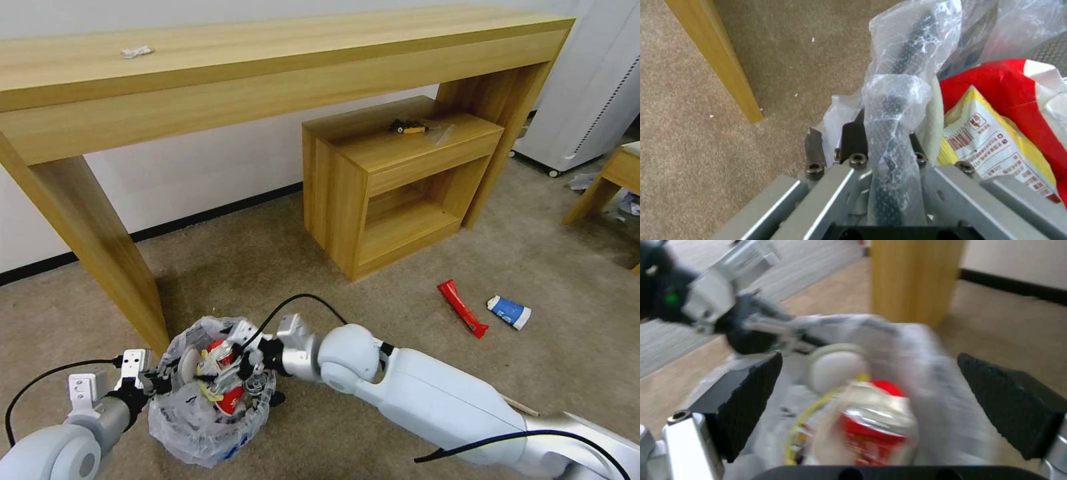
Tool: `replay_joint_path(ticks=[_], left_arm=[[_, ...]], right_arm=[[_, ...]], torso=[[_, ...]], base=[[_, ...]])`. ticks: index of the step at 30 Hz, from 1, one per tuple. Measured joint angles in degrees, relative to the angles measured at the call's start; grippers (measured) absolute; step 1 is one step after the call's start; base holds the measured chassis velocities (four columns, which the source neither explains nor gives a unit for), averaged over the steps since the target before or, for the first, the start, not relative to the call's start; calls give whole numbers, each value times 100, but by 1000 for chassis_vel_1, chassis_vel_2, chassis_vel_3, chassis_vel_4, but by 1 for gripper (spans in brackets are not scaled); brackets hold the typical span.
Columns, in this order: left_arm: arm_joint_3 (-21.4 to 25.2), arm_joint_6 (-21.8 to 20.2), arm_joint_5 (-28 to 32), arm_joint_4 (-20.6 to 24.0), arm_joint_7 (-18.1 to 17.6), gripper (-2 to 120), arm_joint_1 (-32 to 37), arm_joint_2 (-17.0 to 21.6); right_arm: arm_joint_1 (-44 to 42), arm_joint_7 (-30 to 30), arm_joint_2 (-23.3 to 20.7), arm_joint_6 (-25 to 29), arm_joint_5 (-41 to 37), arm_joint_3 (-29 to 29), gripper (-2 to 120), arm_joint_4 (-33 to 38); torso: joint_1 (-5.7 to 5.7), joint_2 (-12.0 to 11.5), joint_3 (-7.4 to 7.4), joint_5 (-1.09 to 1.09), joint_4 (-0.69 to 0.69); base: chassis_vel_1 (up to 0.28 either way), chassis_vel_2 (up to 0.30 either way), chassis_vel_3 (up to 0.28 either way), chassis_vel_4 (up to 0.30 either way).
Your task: Pick up the trash bin and place the garbage on the floor into it.
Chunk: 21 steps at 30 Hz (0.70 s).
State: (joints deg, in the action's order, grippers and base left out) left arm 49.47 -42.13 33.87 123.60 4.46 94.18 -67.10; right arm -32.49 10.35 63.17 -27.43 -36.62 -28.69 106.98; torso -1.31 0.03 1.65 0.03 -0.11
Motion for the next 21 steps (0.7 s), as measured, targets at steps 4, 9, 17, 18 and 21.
replay_joint_path(ticks=[4,9,17,18,21], left_arm=[[1,0,-1,-17,12,0,8,10],[3,0,-11,-21,34,0,30,4],[13,0,-15,-44,73,0,23,40],[13,0,-15,-44,73,0,23,40],[42,0,-15,-44,110,0,55,63]], right_arm=[[-261,-194,-273,-34,93,453,100,226],[-842,-519,-545,0,278,1134,100,367],[-1775,-812,-696,127,471,2218,100,384],[-1775,-812,-696,127,471,2218,100,384],[-2242,-855,-700,193,588,2872,100,385]], torso=[[0,0,0,0,0],[0,0,0,0,0],[0,0,0,0,0],[0,0,0,0,0],[0,0,0,1,0]], base=[[0,0,0,0],[0,0,0,0],[0,0,0,0],[0,0,0,0],[0,0,0,0]])
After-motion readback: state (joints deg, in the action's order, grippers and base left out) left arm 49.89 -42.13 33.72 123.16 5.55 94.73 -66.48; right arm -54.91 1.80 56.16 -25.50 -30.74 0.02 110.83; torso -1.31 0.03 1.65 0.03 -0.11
